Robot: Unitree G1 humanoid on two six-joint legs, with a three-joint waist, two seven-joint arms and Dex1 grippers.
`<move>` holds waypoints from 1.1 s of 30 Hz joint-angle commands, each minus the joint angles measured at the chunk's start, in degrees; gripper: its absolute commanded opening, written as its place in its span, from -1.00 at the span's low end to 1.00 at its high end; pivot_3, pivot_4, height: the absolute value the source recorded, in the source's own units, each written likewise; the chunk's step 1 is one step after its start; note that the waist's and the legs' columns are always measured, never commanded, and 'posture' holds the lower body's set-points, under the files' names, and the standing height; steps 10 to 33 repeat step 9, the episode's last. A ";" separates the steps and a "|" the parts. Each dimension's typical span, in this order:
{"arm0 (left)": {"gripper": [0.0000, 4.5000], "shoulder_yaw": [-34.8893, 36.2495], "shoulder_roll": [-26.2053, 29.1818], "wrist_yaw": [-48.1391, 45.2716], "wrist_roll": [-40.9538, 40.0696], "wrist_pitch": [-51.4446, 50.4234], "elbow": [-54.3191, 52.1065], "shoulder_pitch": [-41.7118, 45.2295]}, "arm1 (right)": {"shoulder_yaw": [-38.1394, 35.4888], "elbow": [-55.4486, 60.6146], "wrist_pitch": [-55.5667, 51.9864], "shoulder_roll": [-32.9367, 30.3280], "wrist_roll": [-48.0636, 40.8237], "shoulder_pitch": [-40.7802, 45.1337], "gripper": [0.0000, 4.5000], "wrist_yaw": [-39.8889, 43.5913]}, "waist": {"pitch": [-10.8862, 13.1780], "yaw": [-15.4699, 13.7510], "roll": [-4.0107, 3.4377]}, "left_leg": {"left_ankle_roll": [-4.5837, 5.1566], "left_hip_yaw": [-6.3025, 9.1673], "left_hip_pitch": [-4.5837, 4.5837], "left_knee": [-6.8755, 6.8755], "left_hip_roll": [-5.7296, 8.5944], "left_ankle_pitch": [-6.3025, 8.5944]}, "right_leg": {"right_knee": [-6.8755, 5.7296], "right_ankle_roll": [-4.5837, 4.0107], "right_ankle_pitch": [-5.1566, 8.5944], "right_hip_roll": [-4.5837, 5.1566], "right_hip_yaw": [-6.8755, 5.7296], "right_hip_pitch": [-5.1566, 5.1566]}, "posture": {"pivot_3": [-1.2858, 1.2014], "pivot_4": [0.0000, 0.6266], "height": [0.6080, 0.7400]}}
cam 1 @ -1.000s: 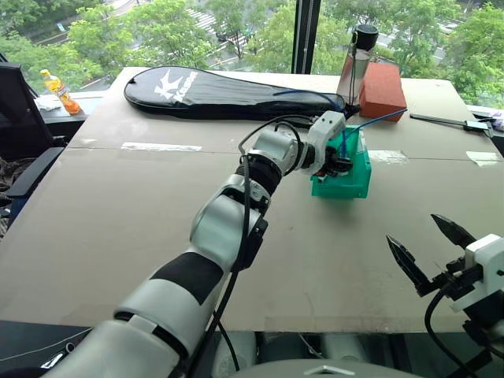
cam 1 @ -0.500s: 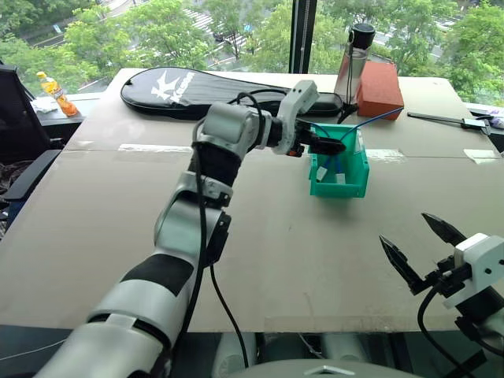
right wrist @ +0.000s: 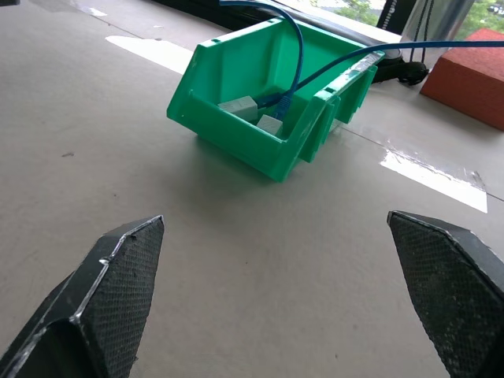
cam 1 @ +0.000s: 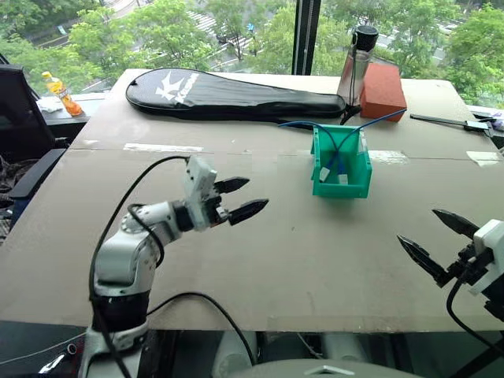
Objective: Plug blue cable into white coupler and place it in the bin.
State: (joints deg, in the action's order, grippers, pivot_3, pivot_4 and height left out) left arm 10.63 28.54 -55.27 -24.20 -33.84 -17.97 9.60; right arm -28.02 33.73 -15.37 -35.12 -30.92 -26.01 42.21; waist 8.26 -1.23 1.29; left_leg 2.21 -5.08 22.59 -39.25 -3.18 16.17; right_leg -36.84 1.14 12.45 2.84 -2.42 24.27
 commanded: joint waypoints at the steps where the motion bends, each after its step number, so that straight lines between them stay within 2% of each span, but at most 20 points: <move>1: 0.96 3.15 2.29 -0.81 -0.45 6.42 -3.95 -7.00 | -3.84 -1.15 2.05 -1.47 -1.23 -1.84 1.00 3.96 | -0.01 0.11 -0.01 | 0.00 0.01 -0.01 0.00 -0.02 0.00 | 0.00 0.05 0.03 0.00 0.02 -0.01 | 0.03 -0.52 1.00; 5: 0.96 5.82 2.80 0.47 -1.31 9.11 -4.43 -15.23 | -6.46 -2.84 2.18 -2.42 -1.62 -4.00 1.00 6.54 | -0.02 0.38 -0.03 | 0.02 -0.02 -0.07 0.05 -0.04 0.02 | 0.01 0.06 0.04 0.05 0.09 -0.05 | 0.03 -0.52 1.00; 9: 0.96 6.80 2.07 1.74 -3.69 9.35 -5.52 -18.23 | -7.61 -3.97 1.92 -3.08 -1.82 -4.04 1.00 7.75 | -0.02 0.33 -0.04 | 0.02 -0.01 -0.08 0.03 -0.07 0.01 | 0.02 0.16 0.10 0.06 0.06 -0.05 | 0.03 -0.52 1.00; 33: 0.96 6.80 2.07 1.74 -3.69 9.35 -5.52 -18.23 | -7.61 -3.97 1.92 -3.08 -1.82 -4.04 1.00 7.75 | -0.02 0.33 -0.04 | 0.02 -0.01 -0.08 0.03 -0.07 0.01 | 0.02 0.16 0.10 0.06 0.06 -0.05 | 0.03 -0.52 1.00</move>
